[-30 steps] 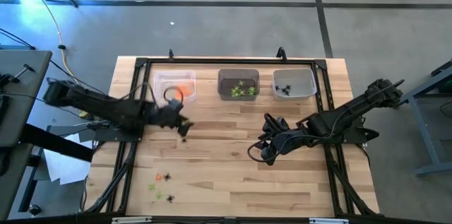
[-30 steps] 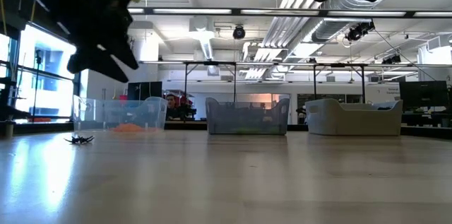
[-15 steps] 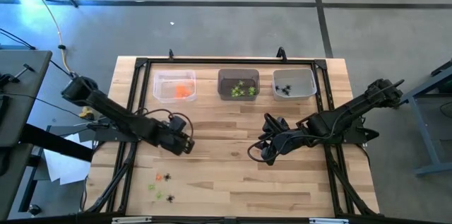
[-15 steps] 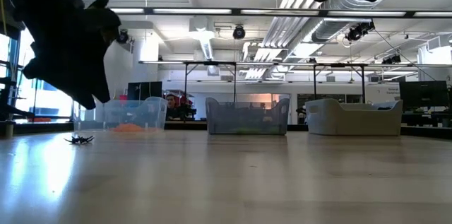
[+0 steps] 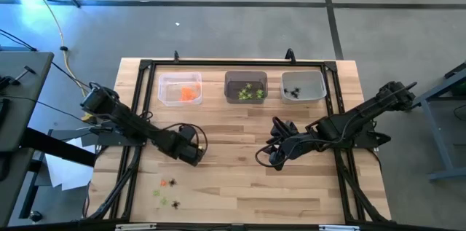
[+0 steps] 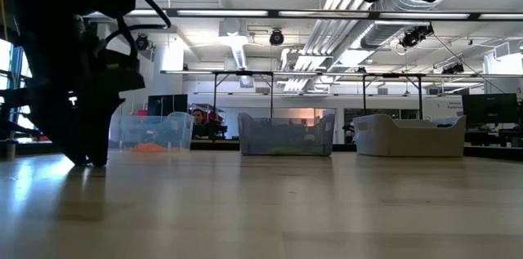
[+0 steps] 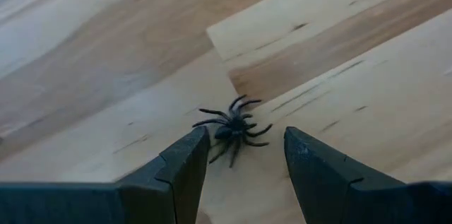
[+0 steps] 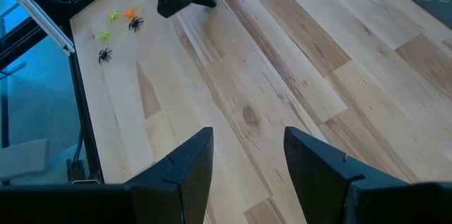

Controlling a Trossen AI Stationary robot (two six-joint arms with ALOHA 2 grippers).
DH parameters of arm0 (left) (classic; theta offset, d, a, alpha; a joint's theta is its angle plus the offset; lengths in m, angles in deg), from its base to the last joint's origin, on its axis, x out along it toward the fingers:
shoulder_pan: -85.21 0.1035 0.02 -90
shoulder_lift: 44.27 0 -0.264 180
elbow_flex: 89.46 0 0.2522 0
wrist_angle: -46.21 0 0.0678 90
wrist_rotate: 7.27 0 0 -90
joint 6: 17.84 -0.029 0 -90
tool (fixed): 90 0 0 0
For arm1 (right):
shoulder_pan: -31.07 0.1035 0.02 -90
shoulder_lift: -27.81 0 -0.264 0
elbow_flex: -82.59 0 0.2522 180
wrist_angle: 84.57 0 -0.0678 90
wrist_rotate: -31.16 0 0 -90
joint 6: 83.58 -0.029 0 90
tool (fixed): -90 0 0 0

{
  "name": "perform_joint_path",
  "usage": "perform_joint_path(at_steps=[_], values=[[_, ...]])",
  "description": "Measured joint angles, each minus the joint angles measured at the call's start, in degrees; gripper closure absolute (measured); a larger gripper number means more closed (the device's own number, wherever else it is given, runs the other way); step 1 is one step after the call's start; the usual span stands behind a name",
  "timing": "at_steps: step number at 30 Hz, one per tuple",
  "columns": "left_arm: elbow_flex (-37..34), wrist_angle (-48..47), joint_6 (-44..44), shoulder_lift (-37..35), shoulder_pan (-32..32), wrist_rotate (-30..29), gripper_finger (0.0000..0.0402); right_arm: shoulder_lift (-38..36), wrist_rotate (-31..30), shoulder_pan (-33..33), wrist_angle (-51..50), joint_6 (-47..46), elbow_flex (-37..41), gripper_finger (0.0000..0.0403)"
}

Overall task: Sort Halloween decoration
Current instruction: Put the black spider toy into the white bin

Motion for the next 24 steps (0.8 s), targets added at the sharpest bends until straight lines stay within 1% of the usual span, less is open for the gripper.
perform_joint_path(at_steps=[6,12,17,24], values=[[0.3,-0.1,-1.6,2.6,1.2,0.2,0.0227,0.0,0.0,0.0,0.0,0.0,0.0,0.0231],[0.2,0.2,-6.5,2.7,1.3,-0.6,0.0234,0.0,0.0,0.0,0.0,0.0,0.0,0.0231],[0.2,0.6,-9.5,2.8,1.3,-0.6,0.0262,0.0,0.0,0.0,0.0,0.0,0.0,0.0231],[0.2,1.0,-15.0,2.9,1.4,-0.6,0.0321,0.0,0.0,0.0,0.0,0.0,0.0,0.0231]])
